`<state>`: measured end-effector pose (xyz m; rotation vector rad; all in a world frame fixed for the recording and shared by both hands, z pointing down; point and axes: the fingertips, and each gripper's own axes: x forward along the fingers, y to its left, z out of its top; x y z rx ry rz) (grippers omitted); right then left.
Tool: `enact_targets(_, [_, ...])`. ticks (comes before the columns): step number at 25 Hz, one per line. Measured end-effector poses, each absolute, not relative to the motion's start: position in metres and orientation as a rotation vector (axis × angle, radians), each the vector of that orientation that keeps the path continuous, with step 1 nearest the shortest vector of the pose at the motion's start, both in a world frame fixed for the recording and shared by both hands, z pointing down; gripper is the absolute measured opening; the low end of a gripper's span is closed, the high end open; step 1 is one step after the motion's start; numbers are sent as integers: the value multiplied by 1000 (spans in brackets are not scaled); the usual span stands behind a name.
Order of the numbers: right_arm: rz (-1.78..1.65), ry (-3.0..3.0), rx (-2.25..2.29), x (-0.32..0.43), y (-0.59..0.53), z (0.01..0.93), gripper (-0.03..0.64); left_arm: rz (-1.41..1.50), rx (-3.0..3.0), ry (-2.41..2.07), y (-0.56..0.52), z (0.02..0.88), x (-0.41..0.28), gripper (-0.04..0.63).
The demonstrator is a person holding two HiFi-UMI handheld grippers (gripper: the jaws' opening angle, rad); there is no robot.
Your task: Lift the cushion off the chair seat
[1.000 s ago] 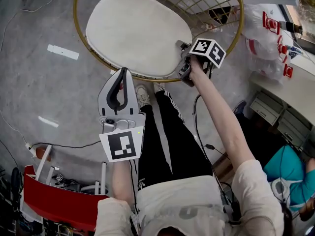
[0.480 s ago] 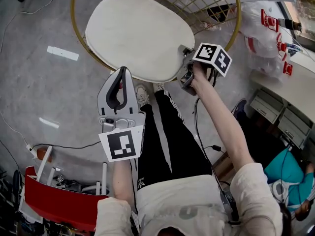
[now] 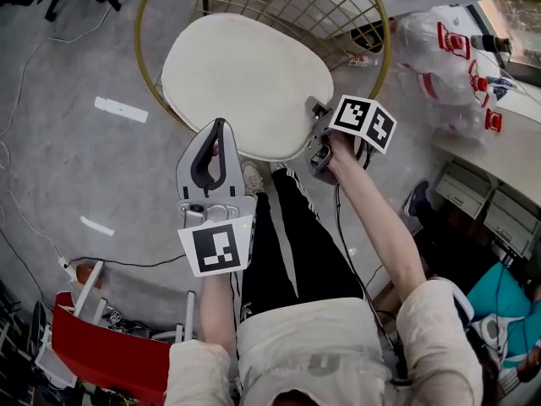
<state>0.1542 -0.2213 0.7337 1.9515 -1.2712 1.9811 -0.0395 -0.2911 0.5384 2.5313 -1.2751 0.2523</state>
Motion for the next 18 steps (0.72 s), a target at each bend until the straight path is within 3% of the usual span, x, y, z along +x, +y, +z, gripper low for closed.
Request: enact_targets(18, [1671,-1574,2027,147,-269,563,46,63,2683,-1276,-312,376,17,12])
